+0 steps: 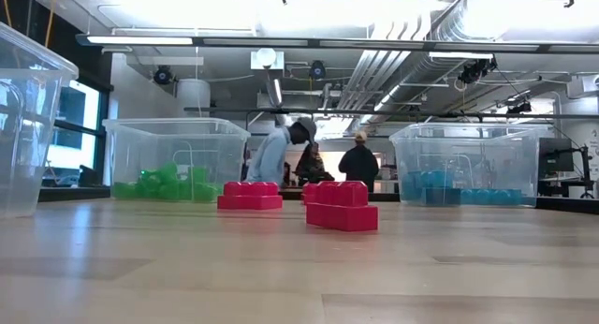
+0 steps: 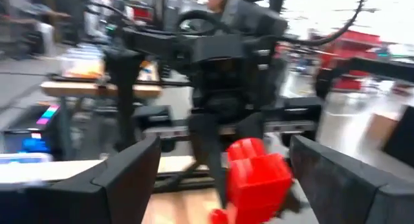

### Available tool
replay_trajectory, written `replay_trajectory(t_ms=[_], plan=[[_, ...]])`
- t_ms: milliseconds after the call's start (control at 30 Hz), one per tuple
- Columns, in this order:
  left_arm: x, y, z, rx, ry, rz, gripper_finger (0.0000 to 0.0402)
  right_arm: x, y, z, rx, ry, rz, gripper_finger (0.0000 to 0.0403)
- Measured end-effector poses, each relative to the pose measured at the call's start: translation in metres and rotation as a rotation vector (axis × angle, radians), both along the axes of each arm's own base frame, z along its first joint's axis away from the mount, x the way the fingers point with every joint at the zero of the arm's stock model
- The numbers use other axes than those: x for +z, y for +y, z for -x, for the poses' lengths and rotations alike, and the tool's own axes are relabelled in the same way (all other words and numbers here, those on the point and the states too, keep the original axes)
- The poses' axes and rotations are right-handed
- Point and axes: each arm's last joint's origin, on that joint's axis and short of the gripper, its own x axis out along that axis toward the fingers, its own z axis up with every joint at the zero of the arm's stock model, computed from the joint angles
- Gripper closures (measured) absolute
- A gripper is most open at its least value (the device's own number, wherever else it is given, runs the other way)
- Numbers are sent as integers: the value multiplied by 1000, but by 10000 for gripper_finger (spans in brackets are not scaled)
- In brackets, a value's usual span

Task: Sort blocks
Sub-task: Put the red game piece into the bottom transparent bin

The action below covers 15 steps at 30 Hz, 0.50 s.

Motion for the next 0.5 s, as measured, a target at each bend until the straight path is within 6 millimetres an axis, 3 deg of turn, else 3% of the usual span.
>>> replay_trajectory(t_ms=[167,500], plan=[[-5,0,-6,22,15,14,53,7,-9,-3,-9,12,83,402],[0,-2,2,-60,23,61,50,13,-18,-8,-27,-12,135,403]])
